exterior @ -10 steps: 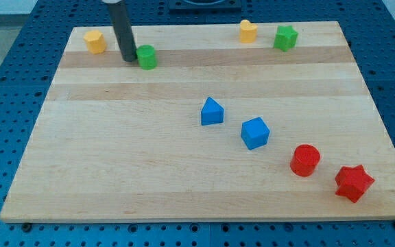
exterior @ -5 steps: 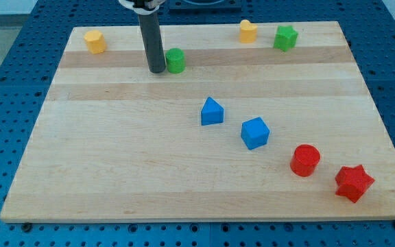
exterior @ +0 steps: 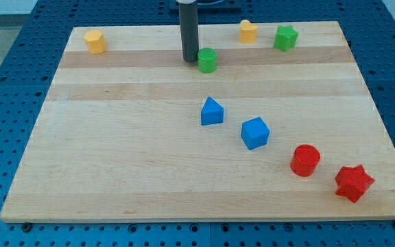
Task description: Push green circle closer to green star
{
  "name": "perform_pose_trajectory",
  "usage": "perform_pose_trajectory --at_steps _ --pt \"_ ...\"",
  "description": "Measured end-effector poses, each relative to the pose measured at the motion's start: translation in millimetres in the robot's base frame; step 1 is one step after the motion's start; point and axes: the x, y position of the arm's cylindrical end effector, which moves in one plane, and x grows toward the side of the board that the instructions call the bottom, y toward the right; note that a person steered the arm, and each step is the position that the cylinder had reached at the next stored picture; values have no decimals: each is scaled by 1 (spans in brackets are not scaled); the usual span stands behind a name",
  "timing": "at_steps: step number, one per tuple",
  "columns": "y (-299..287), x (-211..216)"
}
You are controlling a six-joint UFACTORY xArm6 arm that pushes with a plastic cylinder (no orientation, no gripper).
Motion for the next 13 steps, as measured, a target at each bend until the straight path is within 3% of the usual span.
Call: perform_pose_trajectory --at_steps 2,4,5,6,9,11,13 --pt "4 32" --pt "22 22" --pt "57 22" --pt "81 6" --pt "79 -51" --pt "79 -62" --pt "94 -20"
